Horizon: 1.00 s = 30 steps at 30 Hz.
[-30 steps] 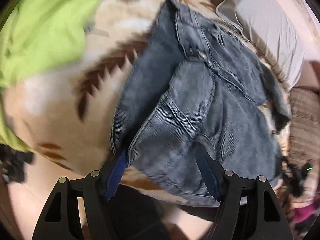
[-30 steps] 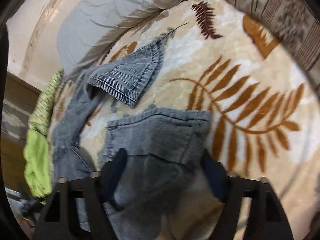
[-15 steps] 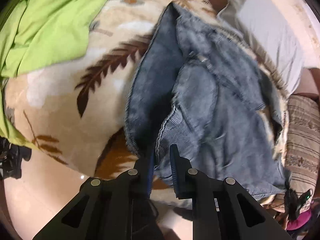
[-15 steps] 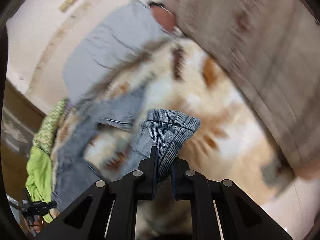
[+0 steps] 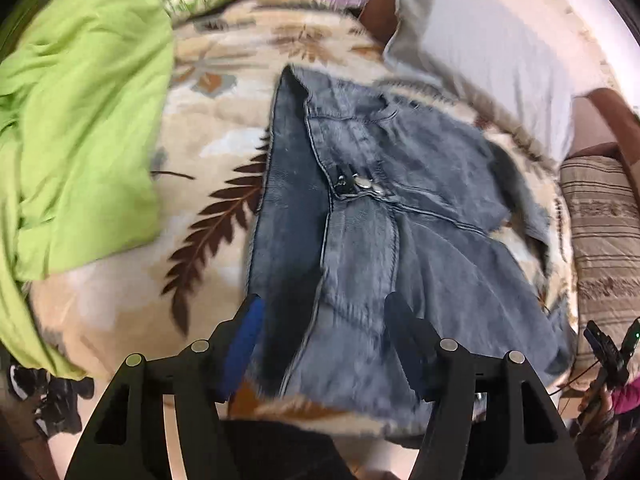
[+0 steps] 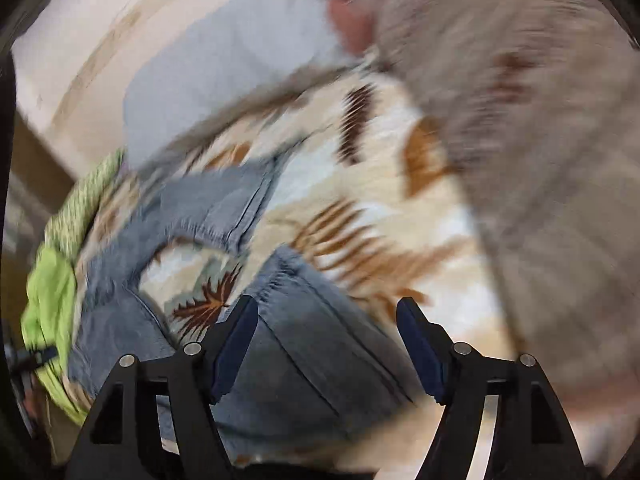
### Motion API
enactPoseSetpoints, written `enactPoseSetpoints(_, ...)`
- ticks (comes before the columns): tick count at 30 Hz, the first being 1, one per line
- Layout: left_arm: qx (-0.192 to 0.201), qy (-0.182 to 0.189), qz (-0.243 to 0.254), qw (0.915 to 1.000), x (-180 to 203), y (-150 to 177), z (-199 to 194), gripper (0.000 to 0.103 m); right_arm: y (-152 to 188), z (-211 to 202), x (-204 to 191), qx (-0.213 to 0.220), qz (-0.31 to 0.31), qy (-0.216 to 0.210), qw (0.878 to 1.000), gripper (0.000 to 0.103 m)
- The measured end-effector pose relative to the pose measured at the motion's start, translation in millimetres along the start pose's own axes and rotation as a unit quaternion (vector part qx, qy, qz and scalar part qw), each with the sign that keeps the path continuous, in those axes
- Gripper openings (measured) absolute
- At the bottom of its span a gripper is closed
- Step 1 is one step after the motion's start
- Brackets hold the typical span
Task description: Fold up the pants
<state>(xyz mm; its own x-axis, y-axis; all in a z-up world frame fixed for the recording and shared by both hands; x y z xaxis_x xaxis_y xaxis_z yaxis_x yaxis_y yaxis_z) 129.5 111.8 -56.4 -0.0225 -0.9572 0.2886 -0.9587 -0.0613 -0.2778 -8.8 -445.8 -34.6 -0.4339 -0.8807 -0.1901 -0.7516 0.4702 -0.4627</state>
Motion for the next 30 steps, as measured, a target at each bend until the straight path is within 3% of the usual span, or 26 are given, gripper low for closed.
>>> enactPoseSetpoints(5, -0.066, 0.012, -0.003, 0.9977, 17, -14, 45, 0.061, -16, 59, -26, -0.048, -0.037, 0.017, 0.998, 0.072)
enactPoseSetpoints(7, -0.072, 0.006, 0.012, 0.9973, 24, -14, 52, 0.055, -12, 70, -36, -0.065, -0.073, 0.016, 0.995, 0.048)
enactPoseSetpoints(8, -0.067, -0.005, 0.021, 0.9975, 26, -14, 52, 0.051, -11, 72, -43, -0.066, -0.101, 0.033, 0.992, 0.013)
enactPoseSetpoints(9, -0.061, -0.012, 0.028, 0.9977, 30, -13, 51, 0.049, -9, 71, -52, -0.062, -0.142, 0.062, 0.986, 0.01)
enactPoseSetpoints(11, -0.046, -0.017, 0.04, 0.998, 35, -15, 45, 0.048, -15, 58, -53, -0.042, -0.151, 0.057, 0.986, 0.006)
enactPoseSetpoints(13, -0.03, -0.028, 0.049, 0.9979, 40, -17, 45, 0.047, -32, 39, -41, 0.003, -0.114, 0.056, 0.992, 0.006)
enactPoseSetpoints(15, -0.022, -0.054, 0.057, 0.9967, 44, -15, 46, 0.047, -44, 37, -19, 0.019, -0.068, 0.064, 0.995, 0.006)
enactPoseSetpoints(19, -0.044, -0.118, 0.068, 0.9897, 47, -10, 72, 0.047, -42, 70, 13, -0.028, -0.036, 0.109, 0.993, 0.006)
enactPoseSetpoints(21, -0.052, -0.123, 0.063, 0.989, 46, -8, 79, 0.047, -38, 72, 20, -0.024, -0.016, 0.101, 0.994, 0.009)
enactPoseSetpoints(24, -0.038, -0.094, 0.047, 0.9937, 40, -11, 67, 0.045, -38, 52, 27, -0.006, 0.018, 0.061, 0.998, 0.015)
enactPoseSetpoints(25, -0.031, -0.08, 0.044, 0.9954, 38, -12, 62, 0.045, -37, 44, 30, -0.003, 0.028, 0.046, 0.999, 0.028)
enactPoseSetpoints(26, -0.029, -0.069, 0.042, 0.9963, 36, -13, 59, 0.045, -37, 39, 35, -0.006, 0.041, 0.026, 0.999, 0.048)
enactPoseSetpoints(28, -0.033, -0.062, 0.038, 0.9968, 36, -12, 59, 0.047, -37, 36, 36, -0.003, 0.05, 0.017, 0.999, 0.058)
enactPoseSetpoints(30, -0.039, -0.069, 0.038, 0.9961, 36, -10, 63, 0.048, -37, 46, 36, -0.011, 0.057, 0.006, 0.998, 0.058)
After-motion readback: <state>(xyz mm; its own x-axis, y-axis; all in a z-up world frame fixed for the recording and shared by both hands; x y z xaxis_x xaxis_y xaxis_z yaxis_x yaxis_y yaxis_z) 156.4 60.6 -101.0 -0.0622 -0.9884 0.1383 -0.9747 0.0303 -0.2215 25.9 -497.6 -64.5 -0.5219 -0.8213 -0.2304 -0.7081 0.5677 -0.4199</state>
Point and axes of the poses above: each gripper's, at about its wrist camera, not at the fingertips, and z roughly the way its jaws point, x to its right, y to its underside, the point moved 1 cm from there along z, roughly the way its jaws point, and after that the axes turned 2 degrees about -x, right-handed, at the moved point
